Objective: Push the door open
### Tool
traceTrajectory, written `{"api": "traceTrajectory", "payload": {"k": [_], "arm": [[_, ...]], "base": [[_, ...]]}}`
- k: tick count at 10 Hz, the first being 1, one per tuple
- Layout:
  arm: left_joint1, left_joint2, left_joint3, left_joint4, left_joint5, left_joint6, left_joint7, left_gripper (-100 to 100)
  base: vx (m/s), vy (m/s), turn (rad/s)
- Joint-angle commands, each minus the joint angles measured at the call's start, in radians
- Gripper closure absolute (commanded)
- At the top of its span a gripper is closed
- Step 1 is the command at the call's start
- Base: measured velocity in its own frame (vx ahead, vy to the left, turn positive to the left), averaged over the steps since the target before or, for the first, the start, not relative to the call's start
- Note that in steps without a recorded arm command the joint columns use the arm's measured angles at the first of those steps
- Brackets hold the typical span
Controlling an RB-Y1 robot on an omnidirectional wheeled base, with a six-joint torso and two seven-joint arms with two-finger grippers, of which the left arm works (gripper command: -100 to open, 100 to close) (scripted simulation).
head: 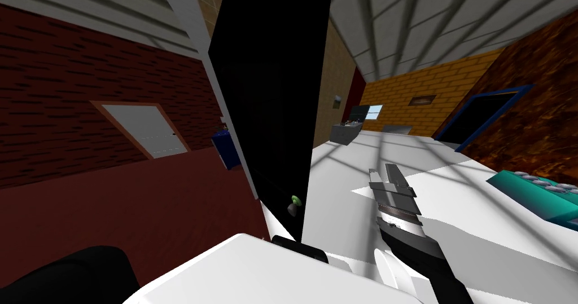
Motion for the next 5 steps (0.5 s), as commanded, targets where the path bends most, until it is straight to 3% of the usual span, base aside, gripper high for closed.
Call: {"api": "traceTrajectory", "payload": {"k": [1,2,3,5], "arm": [[0.025,-0.008,-0.001,-0.011,-0.022,-0.018,-0.033,-100],[0.012,-0.004,0.001,0.001,-0.012,-0.013,-0.022,-100],[0.012,0.018,0.000,-0.007,-0.013,-0.006,-0.023,-100],[0.011,0.028,-0.001,-0.014,-0.012,0.002,-0.020,-100]], "base": [[0.049,-0.003,0.092],[0.022,-0.004,0.017],[0.106,-0.035,-0.042],[0.172,-0.066,-0.015]]}}
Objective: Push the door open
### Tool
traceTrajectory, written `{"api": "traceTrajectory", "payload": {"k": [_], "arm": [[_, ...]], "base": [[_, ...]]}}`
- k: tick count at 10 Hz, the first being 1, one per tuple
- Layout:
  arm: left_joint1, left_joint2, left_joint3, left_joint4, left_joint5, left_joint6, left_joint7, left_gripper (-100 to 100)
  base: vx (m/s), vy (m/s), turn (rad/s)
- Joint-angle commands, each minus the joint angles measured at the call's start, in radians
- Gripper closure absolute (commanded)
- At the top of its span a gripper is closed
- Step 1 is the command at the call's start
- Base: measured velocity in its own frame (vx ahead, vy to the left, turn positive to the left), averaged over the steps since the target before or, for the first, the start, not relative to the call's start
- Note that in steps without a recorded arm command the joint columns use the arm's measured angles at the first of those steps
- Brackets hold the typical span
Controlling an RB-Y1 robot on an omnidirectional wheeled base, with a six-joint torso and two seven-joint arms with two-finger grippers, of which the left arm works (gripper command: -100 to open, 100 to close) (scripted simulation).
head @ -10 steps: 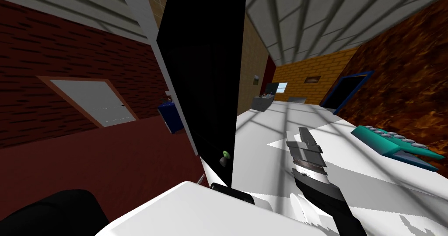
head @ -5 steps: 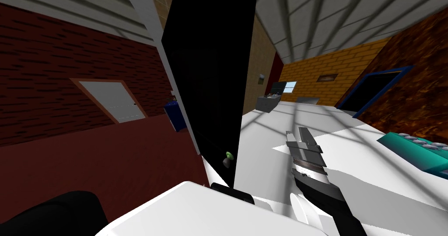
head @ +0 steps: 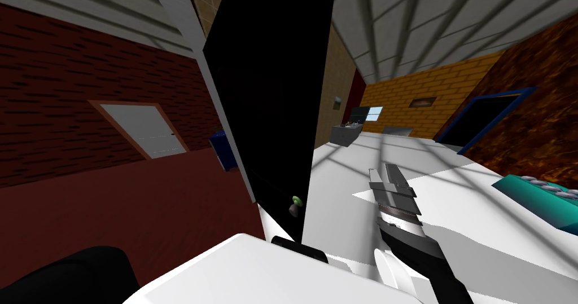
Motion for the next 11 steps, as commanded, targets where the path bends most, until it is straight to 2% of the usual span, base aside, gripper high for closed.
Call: {"api": "traceTrajectory", "payload": {"k": [1,2,4,6,7,8,11], "arm": [[-0.003,0.006,0.000,-0.002,0.001,0.006,0.001,-100],[-0.004,0.007,-0.001,-0.007,0.002,0.012,0.004,-100],[-0.005,-0.003,-0.002,-0.016,0.003,0.025,0.009,-100],[-0.007,-0.028,-0.004,-0.026,0.004,0.037,0.013,-100],[-0.009,-0.019,-0.003,-0.021,0.004,0.033,0.012,-100],[-0.009,-0.019,-0.003,-0.021,0.004,0.033,0.012,100],[-0.009,-0.019,-0.003,-0.021,0.004,0.033,0.012,100]], "base": [[0.173,-0.100,-0.008],[0.159,-0.104,-0.021],[0.177,-0.141,-0.022],[0.167,-0.103,-0.030],[0.074,-0.047,0.008],[-0.010,0.005,0.000],[-0.024,0.016,-0.003]]}}
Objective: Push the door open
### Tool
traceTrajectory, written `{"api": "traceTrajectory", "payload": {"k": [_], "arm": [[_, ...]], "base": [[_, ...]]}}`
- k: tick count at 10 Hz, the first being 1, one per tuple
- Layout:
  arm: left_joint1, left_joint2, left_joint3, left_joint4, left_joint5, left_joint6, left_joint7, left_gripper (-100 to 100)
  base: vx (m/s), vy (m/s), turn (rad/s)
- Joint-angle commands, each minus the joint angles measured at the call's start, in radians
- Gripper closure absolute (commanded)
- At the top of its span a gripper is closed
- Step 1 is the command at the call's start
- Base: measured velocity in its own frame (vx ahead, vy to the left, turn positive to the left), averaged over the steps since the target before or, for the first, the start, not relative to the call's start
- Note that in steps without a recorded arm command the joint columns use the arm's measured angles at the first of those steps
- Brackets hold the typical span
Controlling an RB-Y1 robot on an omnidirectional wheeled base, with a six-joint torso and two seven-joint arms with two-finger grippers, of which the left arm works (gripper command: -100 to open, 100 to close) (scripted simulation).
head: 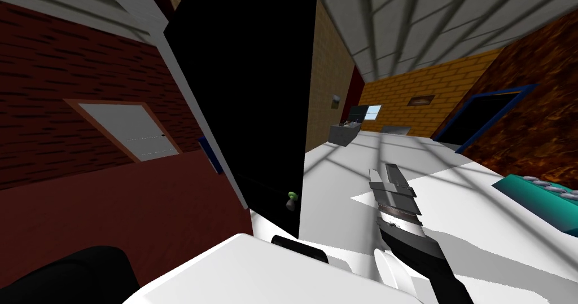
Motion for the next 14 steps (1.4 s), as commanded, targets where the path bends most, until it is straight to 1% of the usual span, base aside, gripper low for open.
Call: {"api": "traceTrajectory", "payload": {"k": [1,2,3,4,5,6,8,9,10,11,12,13,14], "arm": [[0.000,0.000,0.000,0.000,0.000,0.000,0.000,100],[0.000,0.000,0.000,0.000,0.000,0.000,0.000,100],[-0.005,0.028,0.015,-0.001,0.024,0.012,-0.002,-100],[-0.008,0.033,0.025,-0.002,0.042,0.020,-0.004,-100],[-0.012,0.027,0.036,-0.003,0.060,0.029,-0.005,-100],[-0.015,0.012,0.046,-0.003,0.077,0.037,-0.007,-100],[-0.020,-0.029,0.060,-0.004,0.099,0.048,-0.009,-100],[-0.020,-0.017,0.056,-0.005,0.093,0.046,-0.007,-100],[-0.023,0.009,0.058,-0.011,0.095,0.057,-0.005,-100],[-0.025,0.019,0.058,-0.015,0.096,0.064,-0.003,-100],[-0.028,0.025,0.059,-0.019,0.096,0.071,-0.001,-100],[-0.030,0.025,0.060,-0.024,0.097,0.078,0.001,-100],[-0.033,0.021,0.061,-0.028,0.098,0.086,0.003,-100]], "base": [[-0.008,0.004,0.000],[0.000,0.000,0.000],[0.039,-0.102,0.157],[0.029,-0.162,0.225],[0.037,-0.213,0.209],[0.033,-0.233,0.151],[0.021,-0.176,0.112],[0.003,-0.068,0.023],[0.101,-0.048,-0.034],[0.188,-0.052,-0.034],[0.192,-0.063,-0.008],[0.235,-0.063,-0.030],[0.218,-0.069,-0.050]]}}
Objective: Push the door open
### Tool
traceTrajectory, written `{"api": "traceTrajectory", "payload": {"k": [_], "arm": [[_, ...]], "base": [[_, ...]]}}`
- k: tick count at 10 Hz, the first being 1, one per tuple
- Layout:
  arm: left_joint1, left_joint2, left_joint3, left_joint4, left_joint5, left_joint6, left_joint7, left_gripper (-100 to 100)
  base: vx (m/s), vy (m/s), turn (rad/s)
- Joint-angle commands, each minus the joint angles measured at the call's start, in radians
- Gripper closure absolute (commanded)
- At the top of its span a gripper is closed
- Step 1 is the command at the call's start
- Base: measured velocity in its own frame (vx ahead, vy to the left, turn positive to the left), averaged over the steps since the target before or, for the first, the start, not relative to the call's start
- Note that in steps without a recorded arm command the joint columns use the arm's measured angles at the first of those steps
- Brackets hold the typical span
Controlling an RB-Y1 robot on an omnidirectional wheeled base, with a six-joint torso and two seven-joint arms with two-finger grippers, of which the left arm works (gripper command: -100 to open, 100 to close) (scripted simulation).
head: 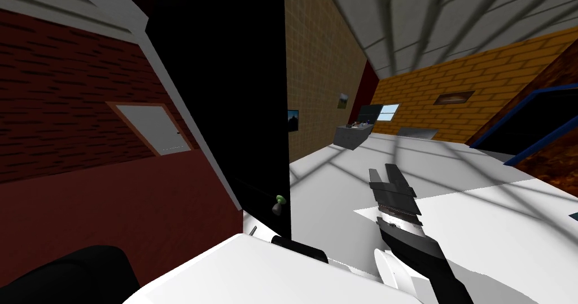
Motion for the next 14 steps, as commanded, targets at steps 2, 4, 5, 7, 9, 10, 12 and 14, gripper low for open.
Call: {"api": "traceTrajectory", "payload": {"k": [2,4,5,7,9,10,12,14], "arm": [[-0.007,-0.035,0.002,-0.014,0.002,0.022,0.006,-100],[-0.006,-0.025,0.001,-0.012,0.001,0.019,0.005,100],[-0.006,-0.025,0.001,-0.012,0.001,0.019,0.005,100],[-0.006,-0.025,0.001,-0.012,0.001,0.019,0.005,100],[-0.006,-0.025,0.001,-0.012,0.001,0.019,0.005,100],[-0.015,-0.001,0.016,-0.006,0.027,0.029,0.003,-100],[-0.028,-0.024,0.037,0.002,0.062,0.044,-0.001,-100],[-0.035,-0.063,0.047,0.006,0.080,0.051,-0.003,-100]], "base": [[0.215,-0.055,-0.021],[0.042,-0.009,0.002],[-0.038,0.007,0.000],[-0.028,0.007,-0.002],[-0.005,0.001,0.000],[-0.001,-0.092,0.156],[0.012,-0.192,0.240],[-0.007,-0.178,0.103]]}}
